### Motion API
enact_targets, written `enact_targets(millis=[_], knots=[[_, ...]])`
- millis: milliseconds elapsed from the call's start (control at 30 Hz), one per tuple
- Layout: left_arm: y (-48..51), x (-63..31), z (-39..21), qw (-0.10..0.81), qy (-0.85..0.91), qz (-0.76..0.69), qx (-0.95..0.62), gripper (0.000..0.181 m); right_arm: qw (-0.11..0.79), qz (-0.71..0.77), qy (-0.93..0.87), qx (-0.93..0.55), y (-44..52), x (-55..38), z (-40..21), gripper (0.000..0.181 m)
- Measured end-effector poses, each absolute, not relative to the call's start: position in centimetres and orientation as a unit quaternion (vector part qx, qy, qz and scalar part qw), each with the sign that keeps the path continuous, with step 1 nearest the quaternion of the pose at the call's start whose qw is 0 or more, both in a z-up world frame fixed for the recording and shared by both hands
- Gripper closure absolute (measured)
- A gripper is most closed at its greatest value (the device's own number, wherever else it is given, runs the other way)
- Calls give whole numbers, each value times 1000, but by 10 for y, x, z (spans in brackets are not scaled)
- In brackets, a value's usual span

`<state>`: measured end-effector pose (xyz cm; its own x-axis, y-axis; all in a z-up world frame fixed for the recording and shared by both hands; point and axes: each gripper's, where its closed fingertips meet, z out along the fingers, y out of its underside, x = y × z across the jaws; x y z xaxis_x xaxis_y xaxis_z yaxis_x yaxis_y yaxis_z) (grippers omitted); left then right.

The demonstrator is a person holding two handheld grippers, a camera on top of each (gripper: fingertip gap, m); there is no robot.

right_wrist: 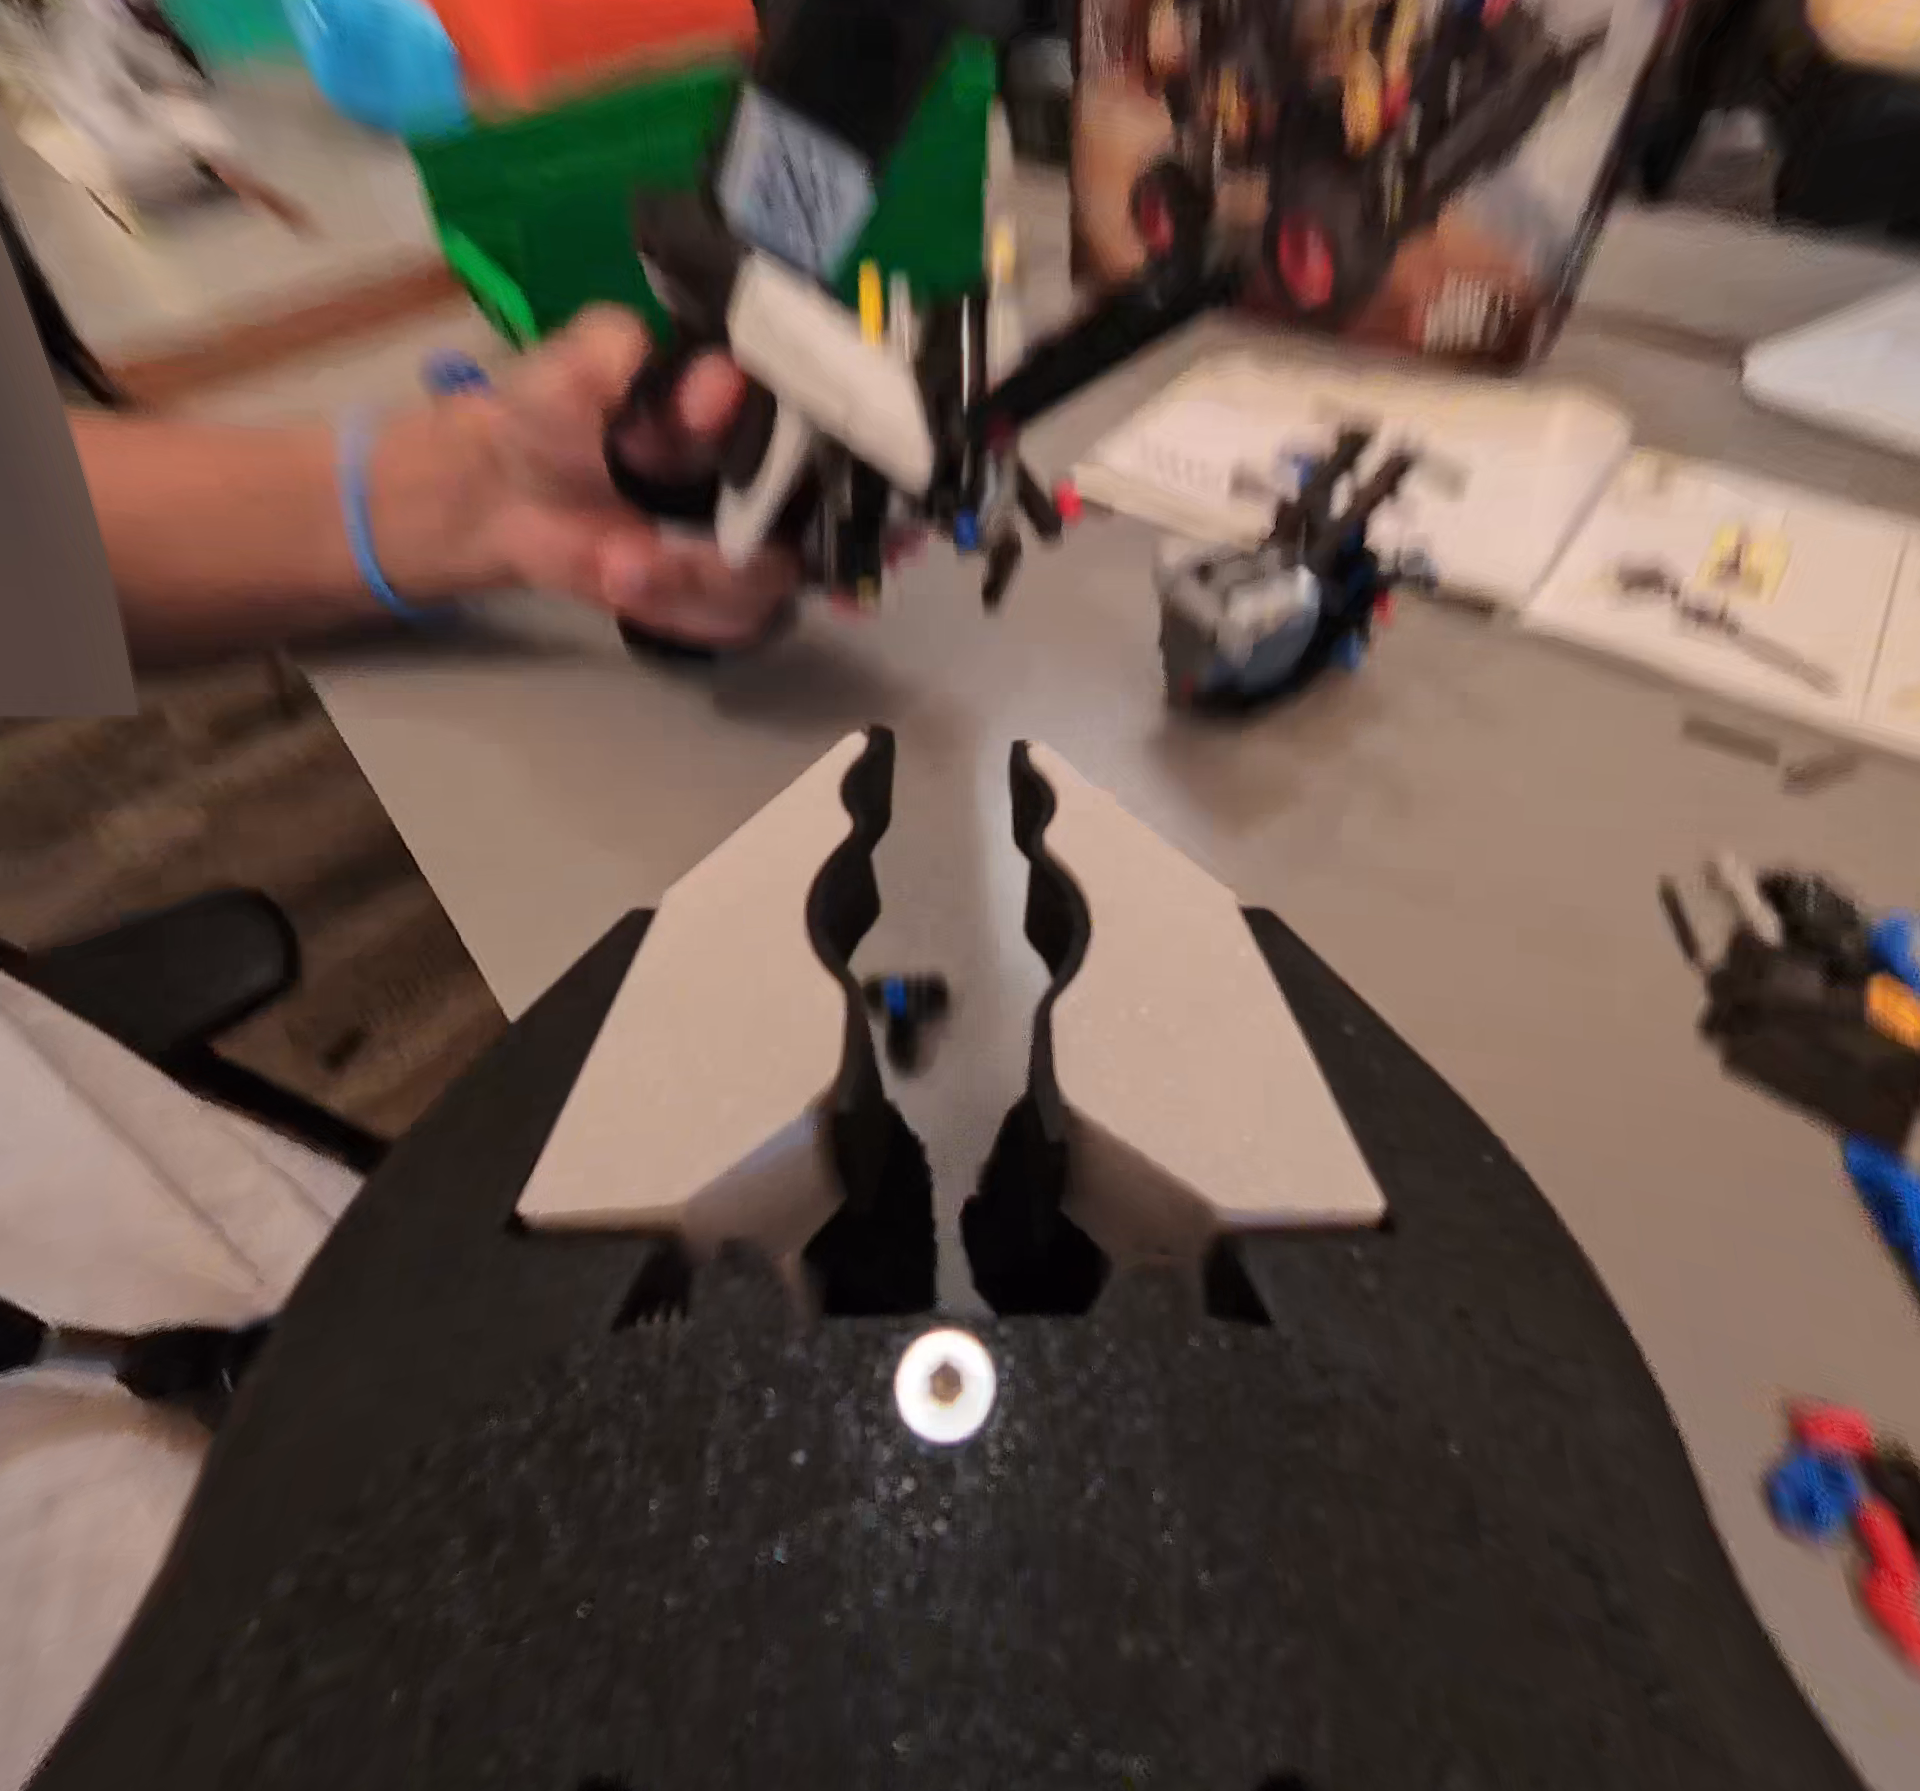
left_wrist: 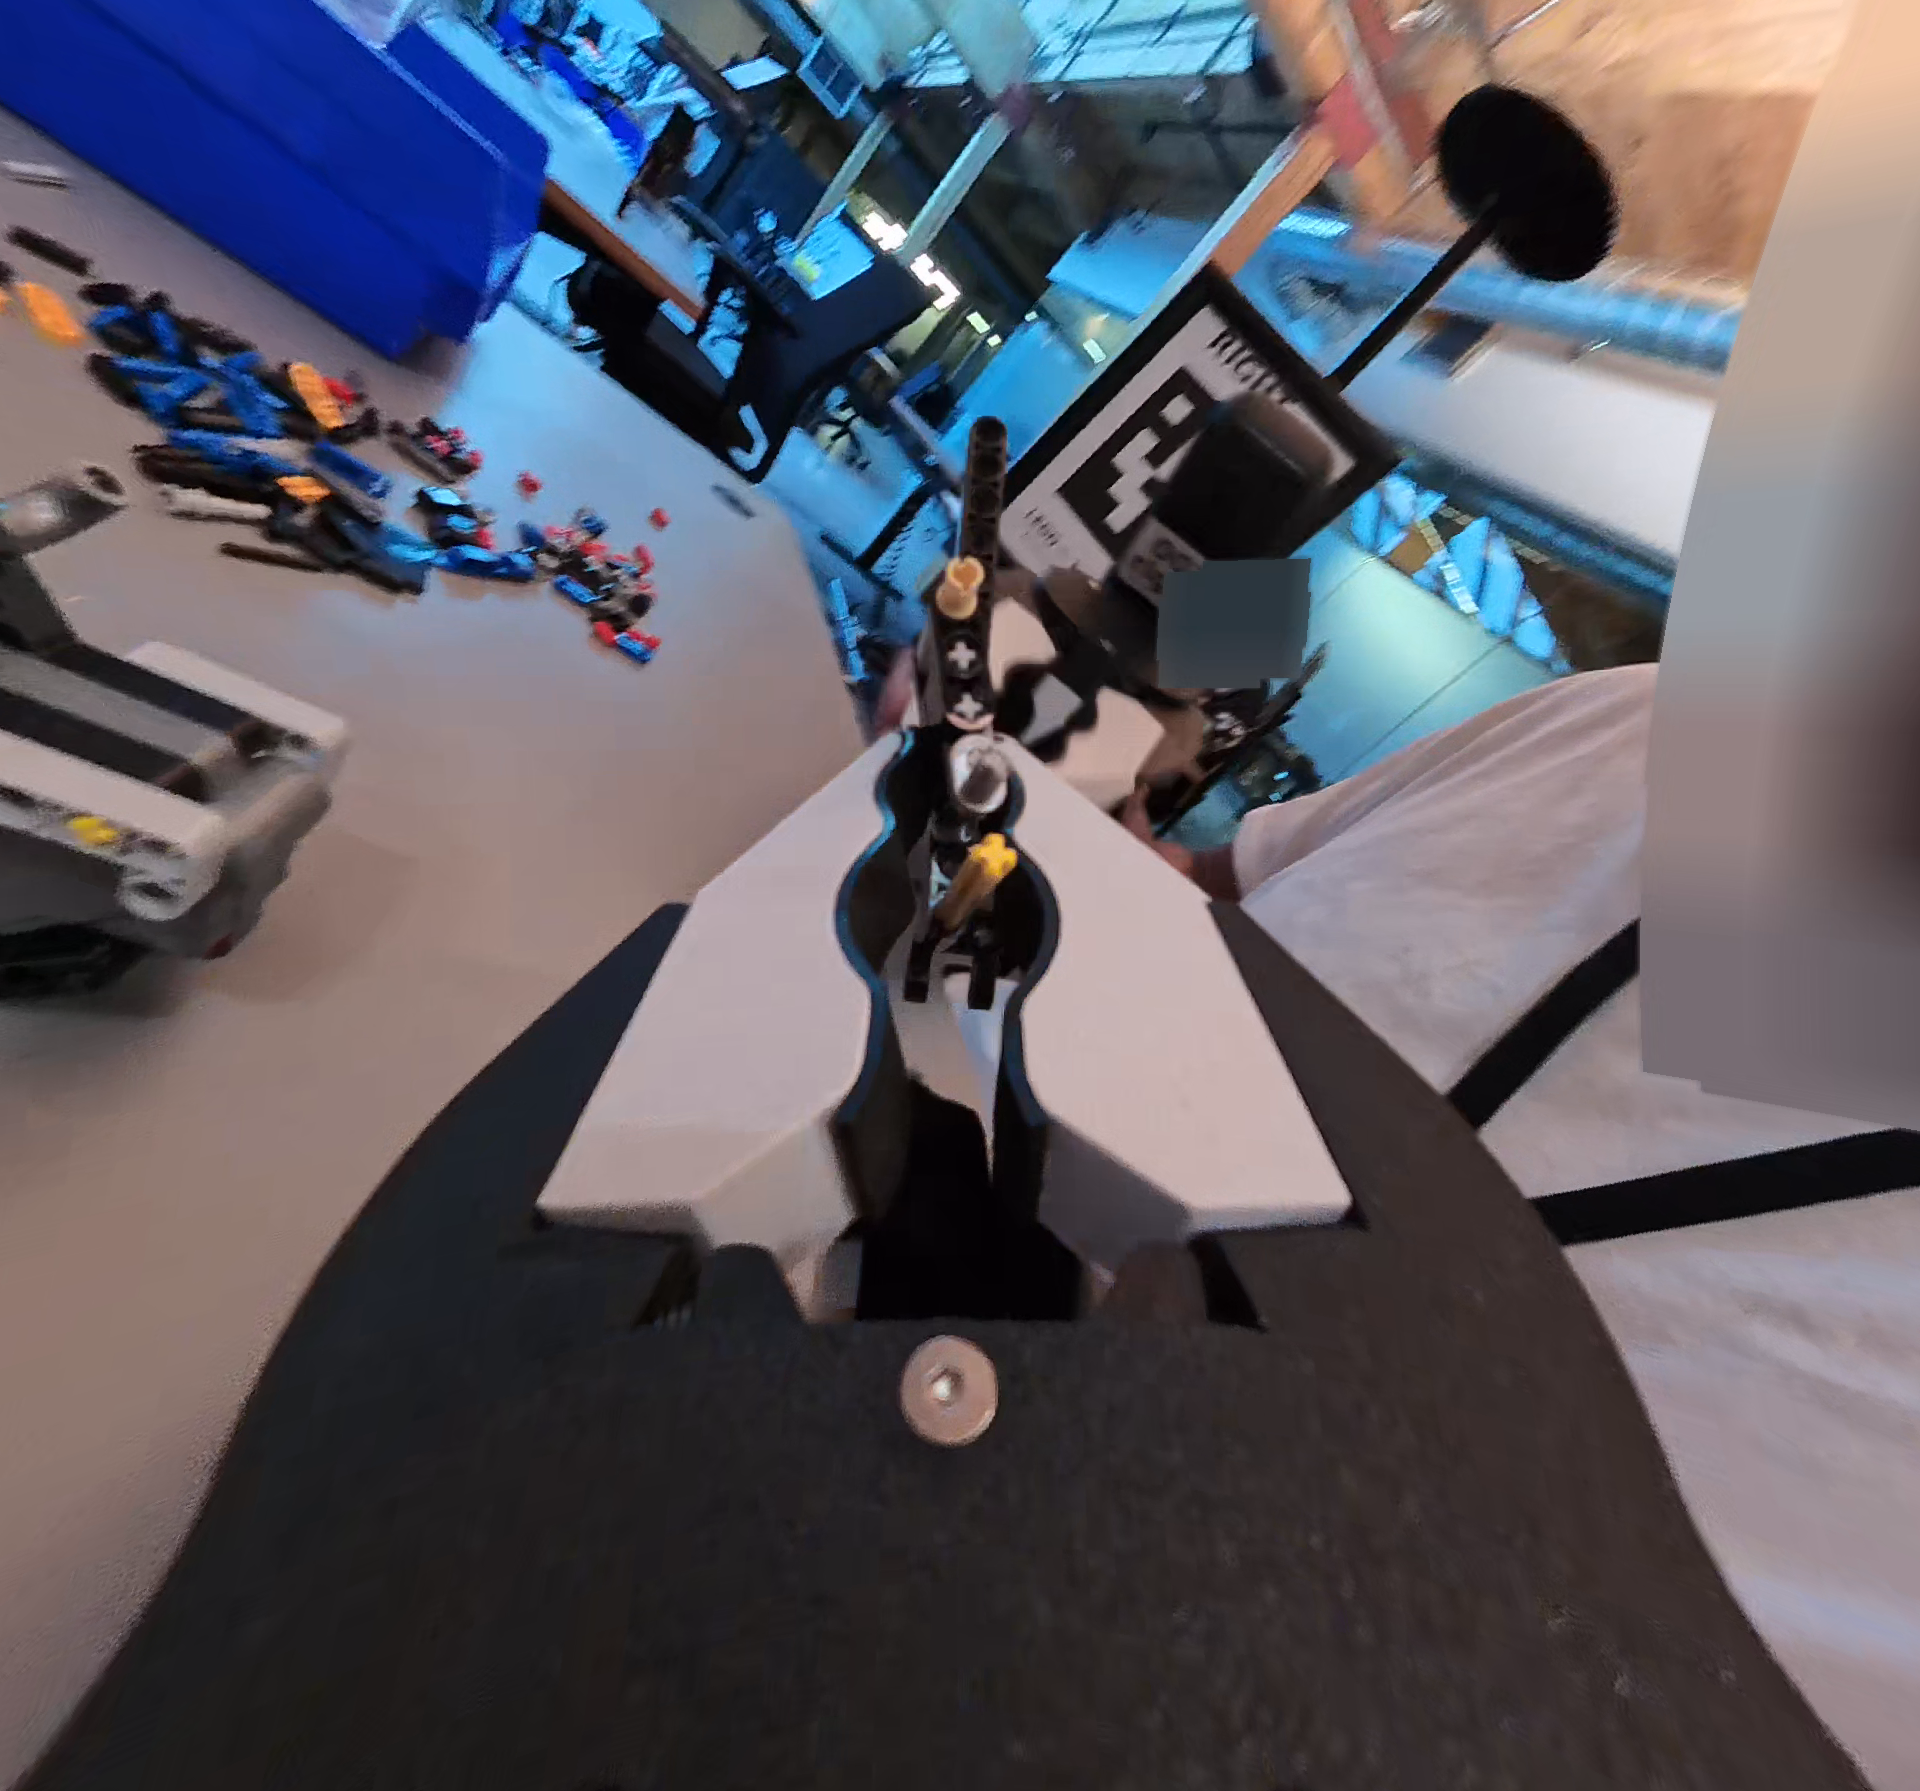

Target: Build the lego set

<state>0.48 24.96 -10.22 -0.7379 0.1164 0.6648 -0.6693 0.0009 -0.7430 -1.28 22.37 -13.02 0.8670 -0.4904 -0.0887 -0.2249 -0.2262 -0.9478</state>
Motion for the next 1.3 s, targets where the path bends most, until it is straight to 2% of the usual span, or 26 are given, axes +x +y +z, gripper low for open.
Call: enact_targets(millis=[100,200,233,300,367,533,900,1100,1300], knots=[[249,-1,-93,316,-624,686,201,175,677,-77,215,-699,228,4,-81,154],[248,-4,-92,317,-622,689,193,176,700,4,221,-679,238,9,-73,151],[247,-6,-93,318,-624,687,191,175,709,11,222,-669,240,12,-70,153],[245,-8,-94,320,-628,684,189,175,719,23,224,-657,241,16,-64,172],[242,-10,-98,318,-634,678,191,175,713,35,214,-667,245,18,-63,173],[241,-8,-109,293,-666,660,188,173,645,80,192,-736,251,15,-69,175],[235,-19,-147,115,-806,573,92,165,412,134,114,-894,257,1,-100,175],[234,-17,-157,79,-826,551,85,163,317,135,90,-934,267,-2,-118,175],[235,-15,-158,103,-820,554,101,167,272,138,70,-950,272,-3,-123,175]])
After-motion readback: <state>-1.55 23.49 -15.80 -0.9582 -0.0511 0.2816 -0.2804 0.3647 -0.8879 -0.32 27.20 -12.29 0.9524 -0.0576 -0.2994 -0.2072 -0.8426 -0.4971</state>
